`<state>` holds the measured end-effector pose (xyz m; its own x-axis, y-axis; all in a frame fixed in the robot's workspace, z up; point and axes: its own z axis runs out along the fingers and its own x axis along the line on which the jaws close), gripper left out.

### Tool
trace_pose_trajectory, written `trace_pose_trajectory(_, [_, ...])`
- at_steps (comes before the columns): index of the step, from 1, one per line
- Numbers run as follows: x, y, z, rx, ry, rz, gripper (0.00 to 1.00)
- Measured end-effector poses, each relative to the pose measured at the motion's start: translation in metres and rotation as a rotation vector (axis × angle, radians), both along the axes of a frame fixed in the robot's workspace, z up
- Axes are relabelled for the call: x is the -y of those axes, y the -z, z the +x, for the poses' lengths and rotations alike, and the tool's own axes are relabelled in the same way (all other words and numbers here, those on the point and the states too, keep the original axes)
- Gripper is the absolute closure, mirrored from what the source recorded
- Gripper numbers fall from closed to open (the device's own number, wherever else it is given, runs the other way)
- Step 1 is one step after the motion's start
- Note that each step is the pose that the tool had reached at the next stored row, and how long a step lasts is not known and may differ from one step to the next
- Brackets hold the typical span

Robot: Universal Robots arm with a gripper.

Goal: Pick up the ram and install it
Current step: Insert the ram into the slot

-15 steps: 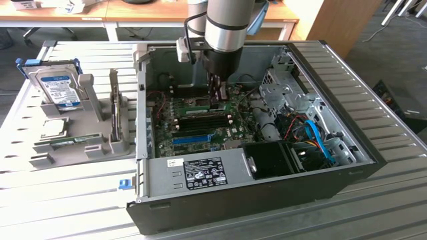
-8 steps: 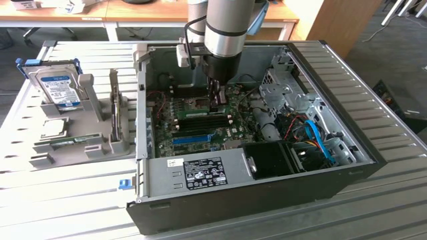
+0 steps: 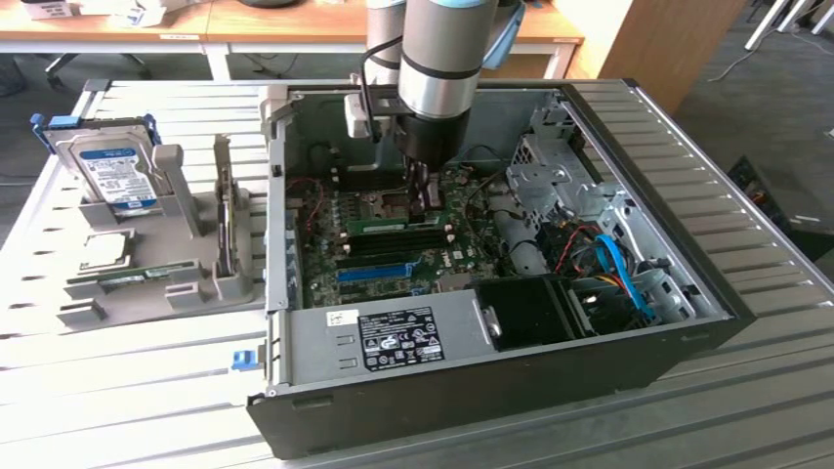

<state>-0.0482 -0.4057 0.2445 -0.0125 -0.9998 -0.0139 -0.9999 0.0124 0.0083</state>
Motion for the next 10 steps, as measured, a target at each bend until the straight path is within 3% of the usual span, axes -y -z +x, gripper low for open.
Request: trace_pose_trajectory(10, [0.0053, 0.0001, 0.0000, 0.0001, 0.000, 0.0001, 0.88])
